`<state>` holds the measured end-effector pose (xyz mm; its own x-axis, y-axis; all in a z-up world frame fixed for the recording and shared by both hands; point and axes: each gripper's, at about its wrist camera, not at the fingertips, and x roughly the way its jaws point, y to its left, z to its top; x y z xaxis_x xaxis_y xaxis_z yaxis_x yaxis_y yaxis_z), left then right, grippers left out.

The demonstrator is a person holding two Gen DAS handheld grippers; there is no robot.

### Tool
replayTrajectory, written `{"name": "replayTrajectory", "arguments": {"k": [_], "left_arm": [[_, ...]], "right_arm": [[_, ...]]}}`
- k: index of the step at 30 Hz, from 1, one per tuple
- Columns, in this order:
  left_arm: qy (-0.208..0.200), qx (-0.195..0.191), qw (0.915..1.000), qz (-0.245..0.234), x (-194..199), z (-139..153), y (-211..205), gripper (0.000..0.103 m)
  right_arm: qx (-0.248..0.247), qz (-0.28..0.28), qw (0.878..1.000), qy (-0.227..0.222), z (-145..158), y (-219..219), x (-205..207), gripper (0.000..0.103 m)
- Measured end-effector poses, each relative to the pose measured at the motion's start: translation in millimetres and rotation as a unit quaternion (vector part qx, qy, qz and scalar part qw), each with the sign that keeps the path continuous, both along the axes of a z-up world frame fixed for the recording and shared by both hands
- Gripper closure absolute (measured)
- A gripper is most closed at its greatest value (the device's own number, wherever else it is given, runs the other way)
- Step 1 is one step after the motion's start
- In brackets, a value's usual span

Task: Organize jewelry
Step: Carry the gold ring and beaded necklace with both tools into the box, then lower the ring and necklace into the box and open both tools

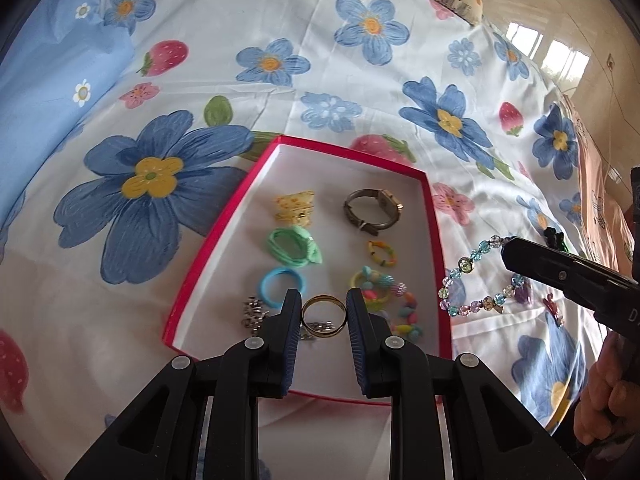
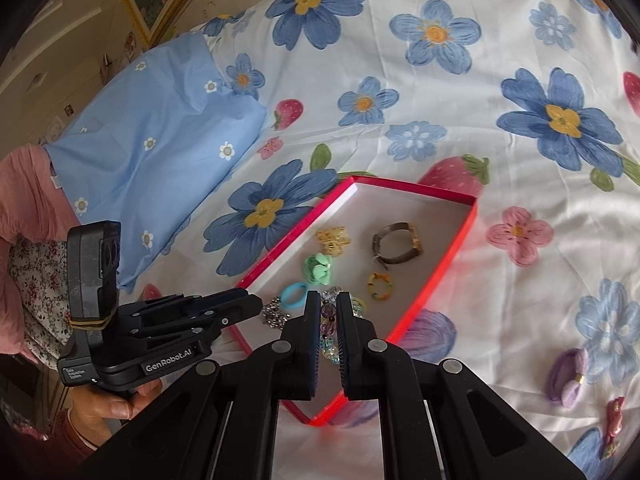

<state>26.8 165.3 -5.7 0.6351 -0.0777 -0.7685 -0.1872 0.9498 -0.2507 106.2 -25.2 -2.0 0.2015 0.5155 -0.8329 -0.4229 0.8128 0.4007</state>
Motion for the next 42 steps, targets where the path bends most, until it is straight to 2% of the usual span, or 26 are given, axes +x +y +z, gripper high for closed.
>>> {"name": "replayTrajectory", "arguments": {"k": [13,29,42], "left_arm": [[0.016,0.003,0.9997,0.017,5,-15,14,0.081],[0.039,-0.001,0.9993,0.002,22,-40,10,0.081],[0.058,0.016,0.9982,-0.002,36,-60,3,0.08]], "right_arm": [[0.002,0.032,0.999,0.026,-27,37,-6,0.096],[-0.029,0.017,0.998,0.052,-60,27,1,0.096],[-0.066,0.017,0.996,0.057,-82,26,7,0.096]]}}
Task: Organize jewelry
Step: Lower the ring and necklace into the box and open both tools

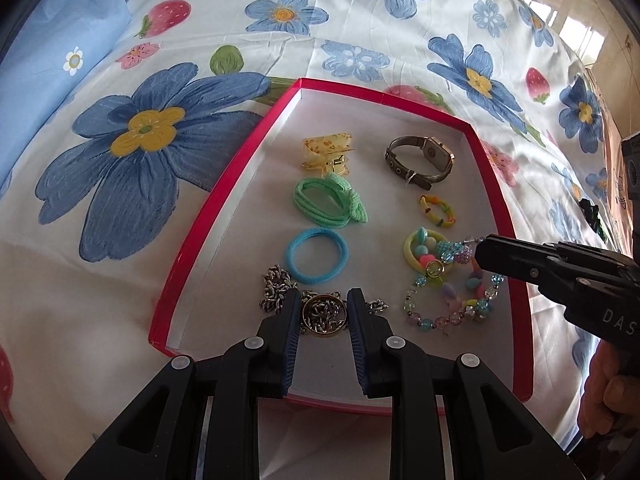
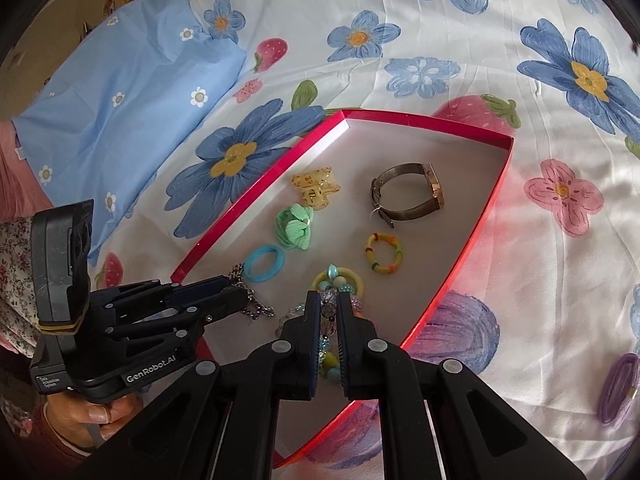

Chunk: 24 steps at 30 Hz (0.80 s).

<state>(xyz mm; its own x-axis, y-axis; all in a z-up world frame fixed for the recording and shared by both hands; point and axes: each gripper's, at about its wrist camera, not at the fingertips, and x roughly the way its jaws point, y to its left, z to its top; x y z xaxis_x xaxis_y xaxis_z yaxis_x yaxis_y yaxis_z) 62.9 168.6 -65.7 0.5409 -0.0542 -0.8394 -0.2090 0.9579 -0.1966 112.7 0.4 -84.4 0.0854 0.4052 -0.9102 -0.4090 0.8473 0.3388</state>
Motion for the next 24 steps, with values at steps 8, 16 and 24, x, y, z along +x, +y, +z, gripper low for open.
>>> {"name": "replayTrajectory", "arguments": {"k": [8,16,24], "left_arm": [[0.002,0.016,0.9999,-0.004,1,-1,-5,0.08],[0.001,0.012,0.9999,-0.001,0,0,-4,0.079],[0.002,0.01,1.0,0.0,0,0,-3,0.079]], "right_arm": [[-0.02,0.006,1.0,0.001,-8,2,-1,0.096],[-0.028,0.006,1.0,0.002,-12,1,-1,0.095],[-0.037,0.013,0.999,-0.002,-12,4,-2,0.094]]}}
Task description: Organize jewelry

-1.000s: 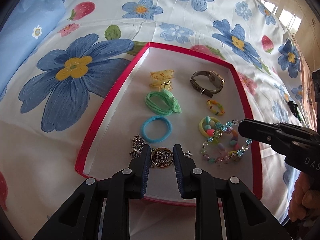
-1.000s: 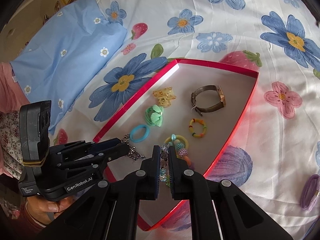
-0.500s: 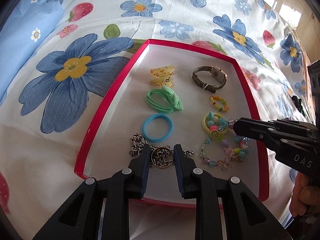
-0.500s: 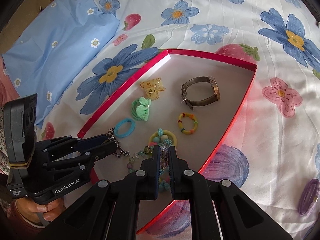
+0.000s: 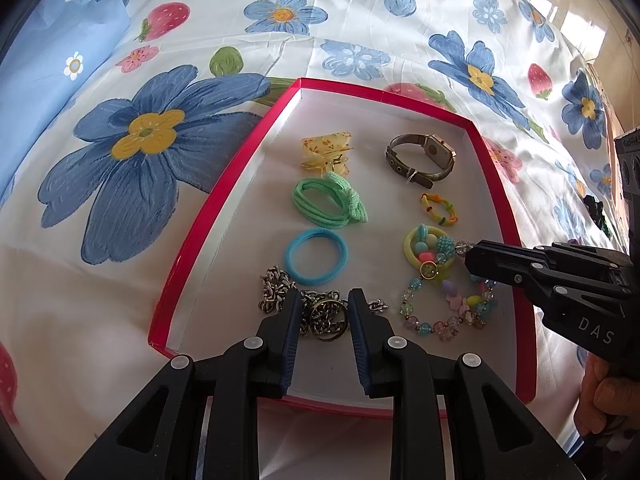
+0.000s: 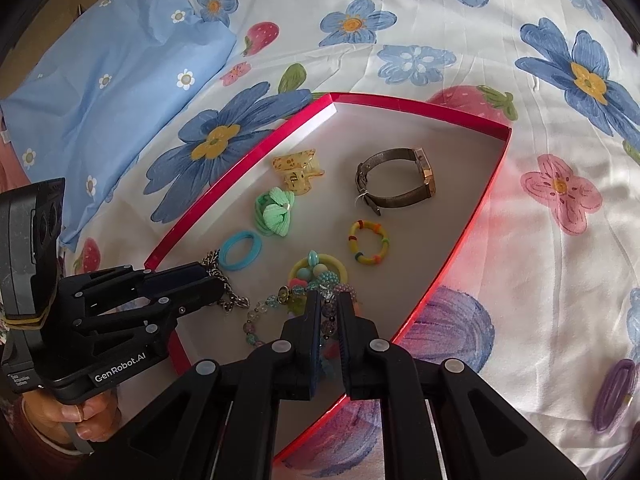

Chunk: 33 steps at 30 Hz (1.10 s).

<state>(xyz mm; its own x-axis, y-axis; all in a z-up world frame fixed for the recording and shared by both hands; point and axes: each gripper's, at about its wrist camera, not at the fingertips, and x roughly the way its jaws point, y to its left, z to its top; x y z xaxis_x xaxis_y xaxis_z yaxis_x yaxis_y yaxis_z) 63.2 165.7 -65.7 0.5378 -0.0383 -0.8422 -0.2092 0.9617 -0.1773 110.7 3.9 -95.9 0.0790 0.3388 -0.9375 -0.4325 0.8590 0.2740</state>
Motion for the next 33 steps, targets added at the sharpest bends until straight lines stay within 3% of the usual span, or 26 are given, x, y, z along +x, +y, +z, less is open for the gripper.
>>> {"name": "replayTrajectory", "arguments": {"k": [4,15,22,27,33], "left_arm": [[0.0,0.0,1.0,0.001,-1,1,-1,0.066],[-0.004,0.0,1.0,0.007,-5,6,-1,0.054],[-0.016,0.003,0.9996,0.023,-15,17,2,0.032],[-0.023,0.005,0.999,0.038,-27,26,4,0.024],[-0.042,-0.012,0.9971,0.062,-51,39,8,0.023]], "right_arm": [[-0.003,0.005,1.0,0.0,1,2,0,0.091],[0.004,0.01,1.0,-0.015,10,3,-2,0.07],[0.015,0.007,1.0,-0.027,21,-1,-4,0.052],[0.029,-0.003,0.999,-0.033,31,-7,-6,0.039],[0.056,-0.018,0.997,-0.043,44,-15,-14,0.031]]}}
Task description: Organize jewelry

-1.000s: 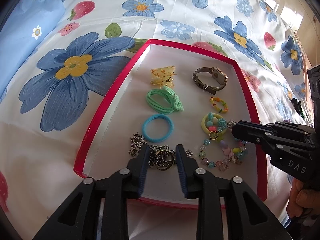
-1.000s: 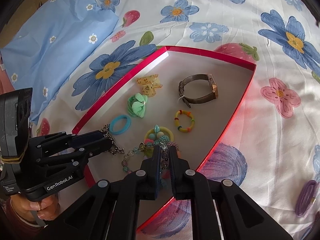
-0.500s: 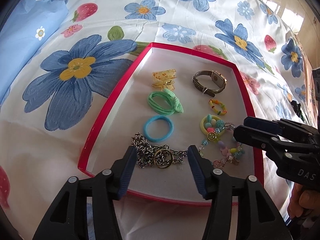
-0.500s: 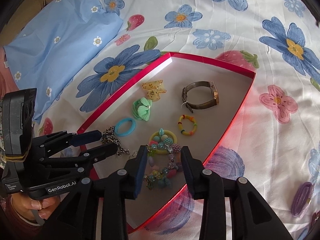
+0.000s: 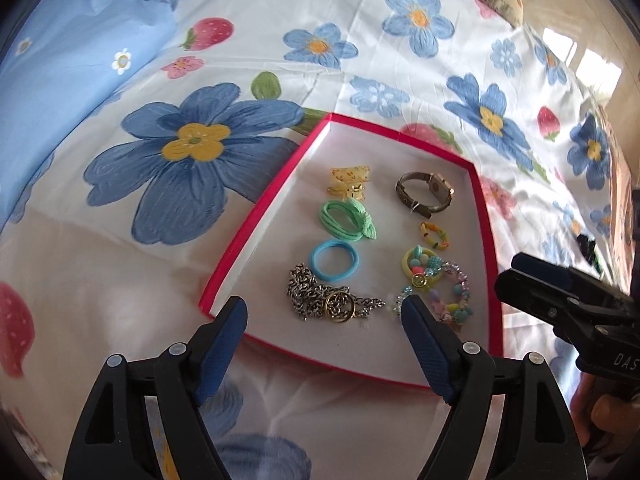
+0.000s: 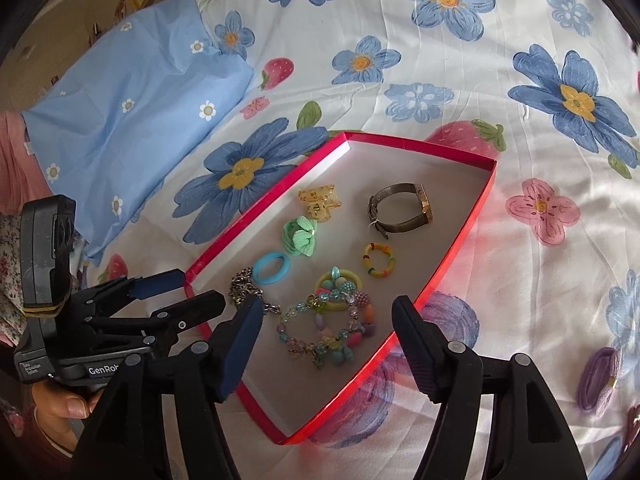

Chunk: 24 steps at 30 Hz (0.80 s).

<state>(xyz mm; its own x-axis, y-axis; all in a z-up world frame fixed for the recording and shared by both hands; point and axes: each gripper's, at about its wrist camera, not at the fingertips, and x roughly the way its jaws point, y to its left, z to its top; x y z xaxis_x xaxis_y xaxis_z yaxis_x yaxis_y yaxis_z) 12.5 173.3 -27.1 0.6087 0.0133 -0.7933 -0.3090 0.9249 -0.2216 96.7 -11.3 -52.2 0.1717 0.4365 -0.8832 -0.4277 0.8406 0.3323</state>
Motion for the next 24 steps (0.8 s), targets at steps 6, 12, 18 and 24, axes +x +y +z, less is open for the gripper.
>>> {"name": "replayTrajectory", "arguments": {"k": [6,12,18,24], "left_arm": [[-0.014,-0.008,0.9996,0.023,-32,7,-2,0.019],[-0.013,-0.001,0.9993,0.035,-59,9,-12,0.013],[-0.017,0.027,0.9991,0.029,-79,22,-27,0.013],[-0.061,0.085,0.9945,0.007,-98,73,-43,0.005]], "right_arm": [[0.036,-0.029,0.999,-0.002,9,-18,-14,0.024],[0.06,-0.038,0.997,-0.001,15,-34,-37,0.021],[0.064,-0.038,0.997,-0.02,28,-45,-51,0.021],[0.039,-0.014,0.996,-0.075,73,-42,-49,0.018]]}}
